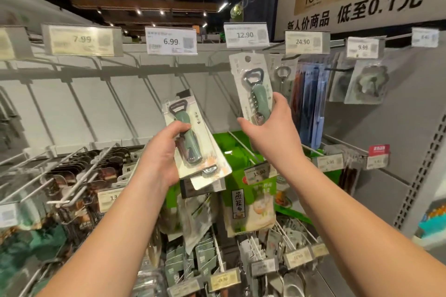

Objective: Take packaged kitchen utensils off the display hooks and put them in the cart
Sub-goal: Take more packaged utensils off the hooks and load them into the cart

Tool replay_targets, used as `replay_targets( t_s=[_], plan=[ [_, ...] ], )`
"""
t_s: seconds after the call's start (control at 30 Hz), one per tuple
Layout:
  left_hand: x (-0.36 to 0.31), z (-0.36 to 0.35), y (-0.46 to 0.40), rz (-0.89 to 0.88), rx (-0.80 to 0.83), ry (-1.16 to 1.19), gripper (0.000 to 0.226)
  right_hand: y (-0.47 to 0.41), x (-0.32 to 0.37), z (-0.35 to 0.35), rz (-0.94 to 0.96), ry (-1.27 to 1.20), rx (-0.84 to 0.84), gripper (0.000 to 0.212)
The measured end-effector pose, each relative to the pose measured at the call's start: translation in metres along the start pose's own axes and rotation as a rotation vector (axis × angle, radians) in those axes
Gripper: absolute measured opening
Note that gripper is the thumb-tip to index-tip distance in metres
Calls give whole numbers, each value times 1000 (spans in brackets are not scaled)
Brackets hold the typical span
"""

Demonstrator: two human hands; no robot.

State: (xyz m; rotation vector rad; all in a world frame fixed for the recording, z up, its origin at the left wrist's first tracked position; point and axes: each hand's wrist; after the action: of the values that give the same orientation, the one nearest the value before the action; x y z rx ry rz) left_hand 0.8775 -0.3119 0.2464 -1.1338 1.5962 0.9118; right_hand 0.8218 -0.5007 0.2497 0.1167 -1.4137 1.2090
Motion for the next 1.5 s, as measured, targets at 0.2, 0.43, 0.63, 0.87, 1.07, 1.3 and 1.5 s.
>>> replay_targets(
  t_s=[0.2, 0.43, 0.63, 0.87, 1.07, 1.3, 1.5],
  plan=[
    [1, -4, 4, 5, 20, 10, 5, -13, 7, -10, 7, -22, -8, 96],
    [0, -6, 4, -5, 29, 5, 5, -23, 9, -20, 3, 31, 10, 96],
    [-1, -1, 4, -15, 21, -4, 5, -30, 3, -27, -11, 25, -5, 97],
    [0, 8, 3, -17, -3, -21, 8, -39, -4, -40, -25, 49, 8, 97],
    [1, 15, 1, 4, 13, -3, 4, -62, -16, -60, -63, 90, 8, 98],
    [5, 19, -2, 11, -21, 4, 3, -99, -20, -90, -187, 208, 115, 95],
    [5, 17, 0, 17, -14, 11, 4, -116, -16, -108, -298, 142, 89, 97]
  ],
)
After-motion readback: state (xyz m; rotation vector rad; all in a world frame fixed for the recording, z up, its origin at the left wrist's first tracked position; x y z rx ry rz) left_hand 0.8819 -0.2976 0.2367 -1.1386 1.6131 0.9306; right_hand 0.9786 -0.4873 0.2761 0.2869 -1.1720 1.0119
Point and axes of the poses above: each hand's wrist, its own y-axis away from the middle knuckle, its own z-axis out of the back of the hand, x = y × z, and after that the axes turned 14 degrees about -y, right-handed
